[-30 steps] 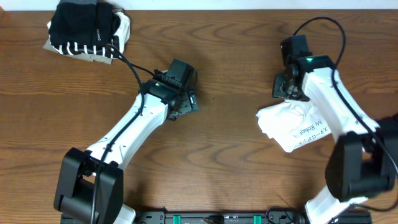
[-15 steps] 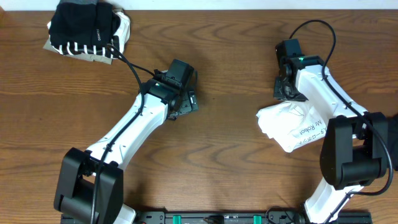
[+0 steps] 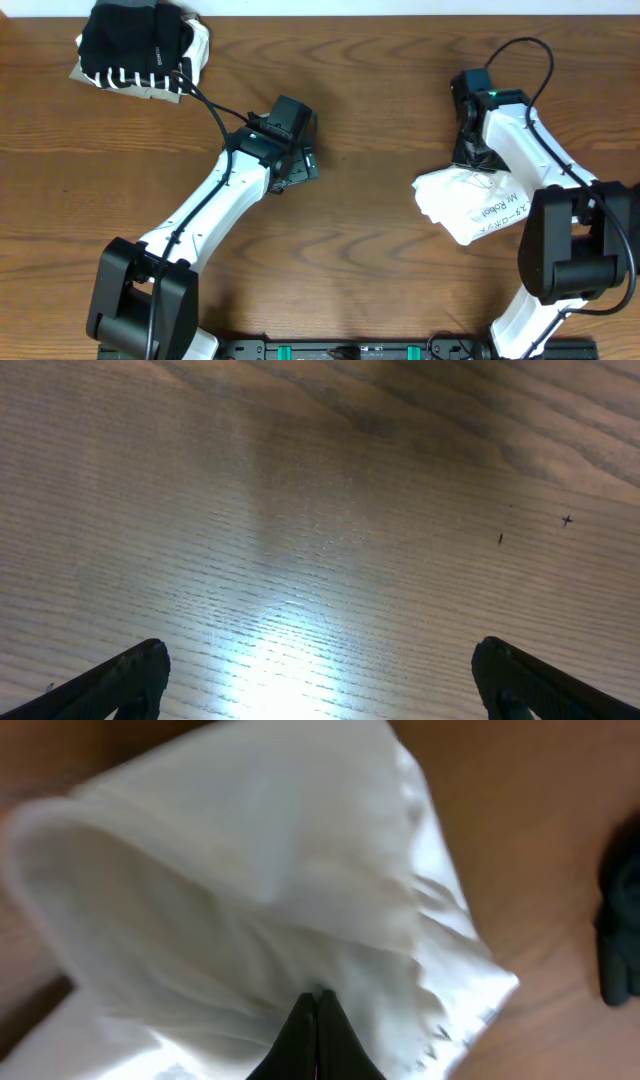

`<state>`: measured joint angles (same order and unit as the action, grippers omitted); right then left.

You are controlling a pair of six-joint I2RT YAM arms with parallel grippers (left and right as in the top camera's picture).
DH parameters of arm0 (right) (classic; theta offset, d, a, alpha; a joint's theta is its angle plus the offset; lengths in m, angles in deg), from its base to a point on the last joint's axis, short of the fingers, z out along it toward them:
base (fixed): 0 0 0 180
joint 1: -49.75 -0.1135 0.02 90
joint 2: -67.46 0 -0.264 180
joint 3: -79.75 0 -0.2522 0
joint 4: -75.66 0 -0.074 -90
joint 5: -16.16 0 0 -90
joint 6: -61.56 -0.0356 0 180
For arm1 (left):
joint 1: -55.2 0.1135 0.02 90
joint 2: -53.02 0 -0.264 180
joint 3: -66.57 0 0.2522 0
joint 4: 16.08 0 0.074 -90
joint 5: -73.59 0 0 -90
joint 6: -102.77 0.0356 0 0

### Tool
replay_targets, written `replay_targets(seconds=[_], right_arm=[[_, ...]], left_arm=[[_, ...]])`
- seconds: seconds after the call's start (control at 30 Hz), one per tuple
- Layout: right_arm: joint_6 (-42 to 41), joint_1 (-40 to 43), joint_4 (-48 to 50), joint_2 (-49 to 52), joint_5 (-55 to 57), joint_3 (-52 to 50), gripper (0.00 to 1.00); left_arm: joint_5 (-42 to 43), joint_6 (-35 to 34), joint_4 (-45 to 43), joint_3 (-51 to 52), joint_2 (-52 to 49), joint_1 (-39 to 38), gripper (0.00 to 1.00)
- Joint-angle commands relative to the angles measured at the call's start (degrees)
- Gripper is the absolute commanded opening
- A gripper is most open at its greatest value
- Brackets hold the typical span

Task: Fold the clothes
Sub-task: 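Grasp the white shirt bundle with the right gripper and lift it leftward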

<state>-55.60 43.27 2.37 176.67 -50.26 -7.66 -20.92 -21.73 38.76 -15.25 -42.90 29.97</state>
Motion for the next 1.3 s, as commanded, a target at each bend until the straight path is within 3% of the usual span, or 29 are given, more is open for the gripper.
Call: replay_targets(seconds=[0.0, 0.47, 0.53, 0.6, 0.67, 0.73, 0.77, 0.83, 0.9, 0.93, 1.27], right_arm=[[-3.8, 1.1, -2.4, -4.1, 2.1, 0.7, 0.01], [-14.1, 2.9, -18.3, -6.4, 1.8, 0.1, 0.01], [-16.2, 2.9, -19.2, -6.9, 1.4, 0.1, 0.05], [-16.1, 3.0, -19.0, -7.1, 1.0, 0.1, 0.22], [-16.1, 3.5, -18.0, -7.1, 0.9, -0.2, 0.60], [-16.1, 4.2, -16.6, -7.1, -1.1, -1.7, 0.67], [-16.1, 4.8, -16.3, -7.1, -2.7, -2.7, 0.66], [-16.1, 5.9, -14.5, -7.1, -5.9, -5.0, 0.53], [-16.4, 7.1, -12.0, -7.2, -7.4, -7.3, 0.10], [-17.7, 7.8, -11.3, -7.2, -7.7, -8.4, 0.01], [-19.5, 15.3, -9.0, -7.2, -11.5, -12.5, 0.02]], left_arm=[[-0.7, -0.1, 0.2, 0.3, -0.3, 0.1, 0.98], [-0.7, -0.1, 0.5, 0.3, -0.3, 0.1, 0.98], [-0.7, -0.1, 0.4, 0.3, -0.3, 0.1, 0.98], [-0.7, -0.1, 0.5, 0.3, -0.3, 0.1, 0.98], [-0.7, -0.1, 0.7, 0.3, -0.3, 0.1, 0.98], [-0.7, -0.1, 0.9, 0.3, -0.3, 0.1, 0.98], [-0.7, -0.1, 1.1, 0.3, -0.3, 0.1, 0.98], [-0.7, -0.1, 1.4, 0.3, -0.3, 0.1, 0.98], [-0.7, -0.1, 1.6, 0.3, -0.3, 0.1, 0.98], [-0.7, -0.1, 1.6, 0.3, -0.3, 0.1, 0.98], [-0.7, -0.1, 1.5, 0.3, -0.3, 0.1, 0.98]])
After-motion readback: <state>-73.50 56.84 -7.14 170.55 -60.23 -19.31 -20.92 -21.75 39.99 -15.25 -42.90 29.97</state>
